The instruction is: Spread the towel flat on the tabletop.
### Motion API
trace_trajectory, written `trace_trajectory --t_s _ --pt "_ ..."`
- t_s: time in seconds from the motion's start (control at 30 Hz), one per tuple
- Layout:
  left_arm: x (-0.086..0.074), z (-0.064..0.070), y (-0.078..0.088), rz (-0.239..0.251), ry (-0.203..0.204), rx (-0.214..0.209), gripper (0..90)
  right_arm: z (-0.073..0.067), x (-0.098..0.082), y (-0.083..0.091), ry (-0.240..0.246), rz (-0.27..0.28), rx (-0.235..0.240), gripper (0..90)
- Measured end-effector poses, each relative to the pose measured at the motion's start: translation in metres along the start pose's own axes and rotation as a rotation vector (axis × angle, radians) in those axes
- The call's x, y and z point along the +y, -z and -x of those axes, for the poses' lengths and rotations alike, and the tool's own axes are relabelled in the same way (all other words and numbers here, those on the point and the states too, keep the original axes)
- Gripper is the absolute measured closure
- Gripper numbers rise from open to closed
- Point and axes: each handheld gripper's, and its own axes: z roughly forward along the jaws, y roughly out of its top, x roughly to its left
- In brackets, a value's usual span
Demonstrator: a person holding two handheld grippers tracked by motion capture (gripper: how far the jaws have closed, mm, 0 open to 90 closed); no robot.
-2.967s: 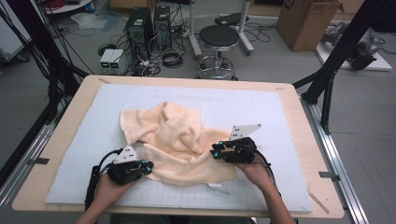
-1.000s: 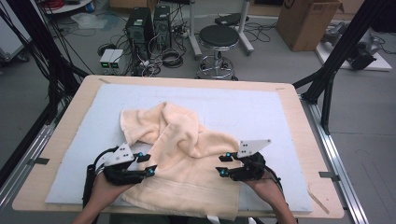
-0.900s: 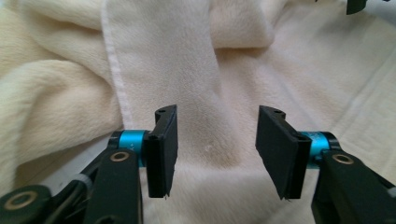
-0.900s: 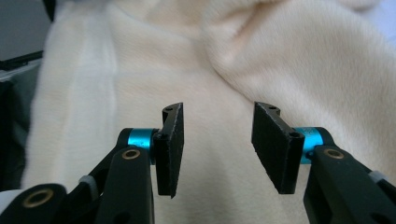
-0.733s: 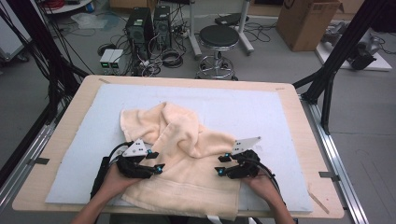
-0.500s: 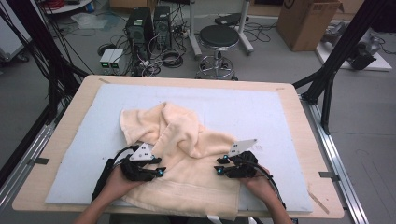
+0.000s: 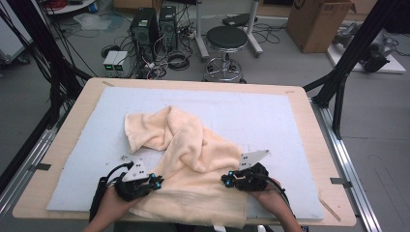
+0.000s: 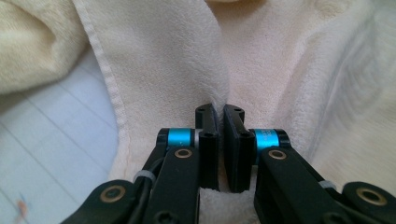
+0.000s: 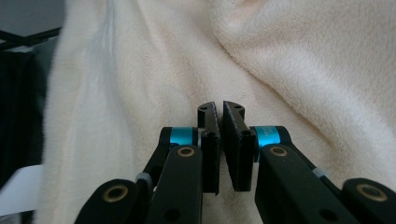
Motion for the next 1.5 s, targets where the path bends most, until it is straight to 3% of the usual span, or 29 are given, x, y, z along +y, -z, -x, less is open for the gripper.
trace_trajectory --t_s 0.17,0.23,0.33,0.4,0.5,0.63,0.7,0.73,0.83,0.9,1.07,1.17,1.3,1.37,1.5 --pt "-0.01 0.016 0.019 0.014 0.007 -0.024 84.7 -0.023 -0.001 -0.003 0.023 -0.02 0.053 84.8" --pt "-0.013 0.022 0.024 0.012 0.003 -0.042 84.2 -0.029 -0.002 -0.005 0.036 -0.039 0.067 80.6" --pt "-0.009 0.02 0.028 0.044 0.004 -0.066 71.4 -0.03 0.001 0.0 0.04 -0.007 0.06 71.1" --pt "-0.002 0.016 0.029 0.072 0.025 -0.071 60.9 -0.025 0.007 0.007 0.033 0.036 0.033 66.3" --pt "0.013 0.004 0.026 0.114 0.037 -0.069 53.6 -0.013 0.017 0.015 0.019 0.078 -0.032 62.1" --pt "0.035 -0.014 0.016 0.182 0.055 -0.048 51.4 0.01 0.028 0.021 -0.004 0.116 -0.115 58.8" --pt "0.046 -0.02 0.007 0.185 0.031 -0.002 51.4 0.02 0.032 0.021 -0.015 0.123 -0.144 57.6" --pt "0.052 -0.023 0.002 0.185 0.024 0.0 50.8 0.026 0.033 0.02 -0.019 0.128 -0.158 56.8" --pt "0.065 -0.03 -0.017 0.166 0.0 0.008 50.2 0.042 0.034 0.013 -0.058 0.132 -0.166 53.0" --pt "0.07 -0.035 -0.03 0.114 -0.012 0.011 47.5 0.05 0.034 0.007 -0.073 0.115 -0.171 50.6" --pt "0.069 -0.05 -0.052 0.053 0.041 -0.055 46.8 0.069 0.026 -0.008 -0.129 0.058 -0.157 50.3" --pt "0.066 -0.053 -0.063 -0.008 0.048 -0.071 52.6 0.074 0.023 -0.014 -0.139 0.036 -0.152 58.1" --pt "0.063 -0.051 -0.07 -0.059 0.017 -0.07 70.5 0.075 0.021 -0.022 -0.131 -0.012 -0.153 73.1" --pt "0.063 -0.049 -0.069 -0.065 0.004 -0.056 80.1 0.075 0.021 -0.021 -0.121 -0.019 -0.141 83.0" --pt "0.062 -0.048 -0.059 -0.039 0.011 -0.019 83.0 0.074 0.02 -0.016 -0.11 -0.03 -0.142 86.1"
